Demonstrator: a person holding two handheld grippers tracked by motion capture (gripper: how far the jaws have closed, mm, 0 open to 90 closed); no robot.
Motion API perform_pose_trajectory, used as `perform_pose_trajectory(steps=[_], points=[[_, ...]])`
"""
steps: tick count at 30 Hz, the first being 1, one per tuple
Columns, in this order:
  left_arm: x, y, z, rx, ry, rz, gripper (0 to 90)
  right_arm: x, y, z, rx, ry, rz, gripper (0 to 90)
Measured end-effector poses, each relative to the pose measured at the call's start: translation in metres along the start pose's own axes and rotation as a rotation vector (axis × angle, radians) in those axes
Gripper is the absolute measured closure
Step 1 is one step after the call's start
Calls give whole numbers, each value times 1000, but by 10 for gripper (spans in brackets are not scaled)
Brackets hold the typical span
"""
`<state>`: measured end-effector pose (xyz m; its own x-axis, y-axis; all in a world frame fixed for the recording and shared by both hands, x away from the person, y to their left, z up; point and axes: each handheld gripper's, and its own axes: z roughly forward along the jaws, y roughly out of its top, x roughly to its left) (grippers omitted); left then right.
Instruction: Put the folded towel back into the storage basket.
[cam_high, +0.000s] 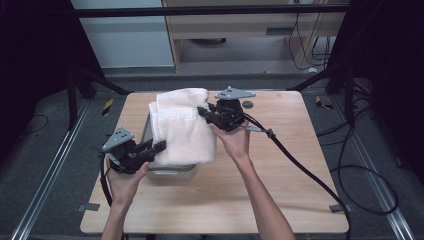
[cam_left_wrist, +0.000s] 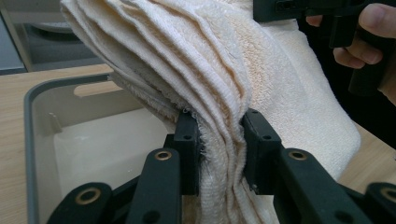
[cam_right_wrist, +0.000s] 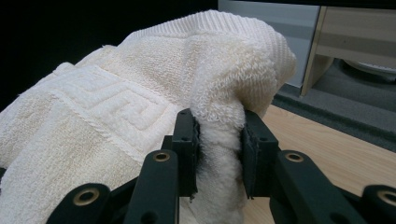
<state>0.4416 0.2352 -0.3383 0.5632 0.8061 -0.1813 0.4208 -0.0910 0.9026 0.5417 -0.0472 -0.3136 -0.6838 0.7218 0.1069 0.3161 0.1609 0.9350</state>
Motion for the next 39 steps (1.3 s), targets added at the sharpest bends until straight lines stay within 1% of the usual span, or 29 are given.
perform_pose_trajectory(steps=[5,8,13,17,21,24,39], points=[[10,-1,-3,4,17,-16,693,5,3,11,2,6,-5,706],[15,-1,-5,8,38,-14,694,9,4,18,1,3,-5,706],[24,-3,-5,18,62,-19,694,13,3,30,3,7,2,706],[31,-4,-4,26,90,-14,694,15,1,40,7,4,1,707],[37,-6,-3,30,110,-22,694,17,0,50,8,2,1,706],[41,-8,-2,35,118,-32,694,17,-2,56,10,5,3,706],[54,-17,11,73,163,-43,695,14,-16,82,44,-10,24,705]])
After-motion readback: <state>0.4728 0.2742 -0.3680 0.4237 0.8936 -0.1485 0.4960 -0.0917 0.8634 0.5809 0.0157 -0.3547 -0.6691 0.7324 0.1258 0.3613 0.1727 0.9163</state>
